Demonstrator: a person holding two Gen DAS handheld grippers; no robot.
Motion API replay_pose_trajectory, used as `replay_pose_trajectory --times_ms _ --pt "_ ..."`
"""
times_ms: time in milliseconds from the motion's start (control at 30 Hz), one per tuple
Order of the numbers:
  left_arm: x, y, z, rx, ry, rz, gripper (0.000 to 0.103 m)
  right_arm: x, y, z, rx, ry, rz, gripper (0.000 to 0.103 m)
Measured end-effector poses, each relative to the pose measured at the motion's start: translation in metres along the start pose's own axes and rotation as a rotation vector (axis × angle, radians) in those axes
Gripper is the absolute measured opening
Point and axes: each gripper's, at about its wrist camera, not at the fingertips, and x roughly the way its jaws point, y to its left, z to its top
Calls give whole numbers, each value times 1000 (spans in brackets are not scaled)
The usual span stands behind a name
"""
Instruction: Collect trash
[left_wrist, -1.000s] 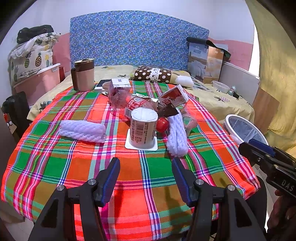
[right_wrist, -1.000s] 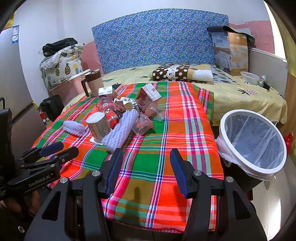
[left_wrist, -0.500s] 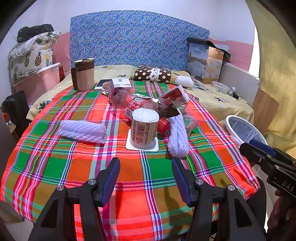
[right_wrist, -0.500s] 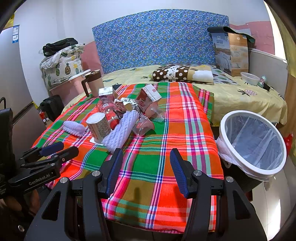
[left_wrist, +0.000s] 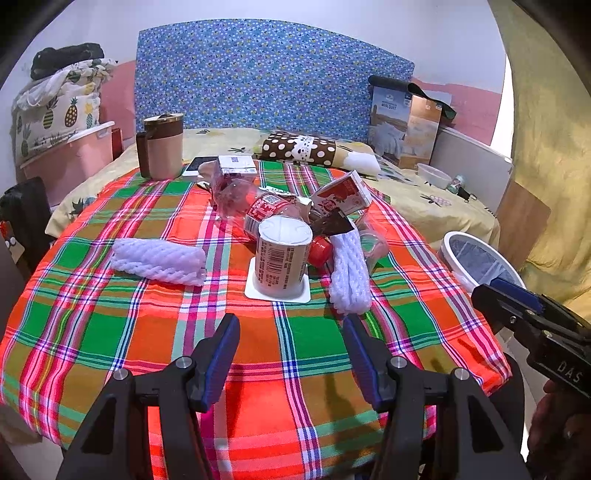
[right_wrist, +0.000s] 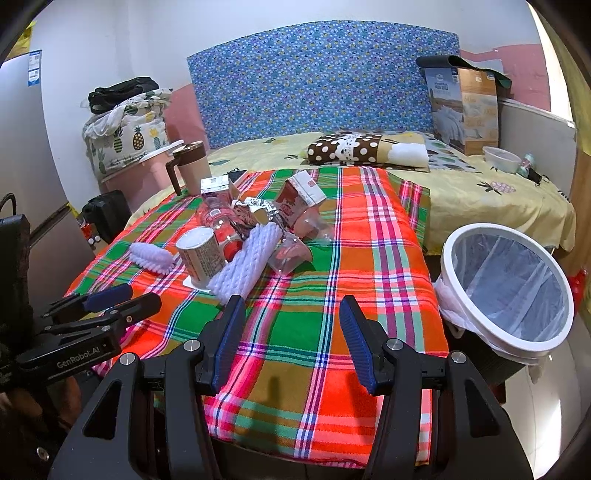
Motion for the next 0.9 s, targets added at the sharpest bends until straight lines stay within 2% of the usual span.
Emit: replay_pose_trajectory --times_ms 467,733,900 --pt "8 -1 6 9 -1 -10 58 6 3 2 -9 32 4 55" --pt "32 6 29 -2 -22 3 58 21 -1 9 4 57 9 55" --pt "60 9 41 -1 9 6 58 30 -2 12 12 67 19 55"
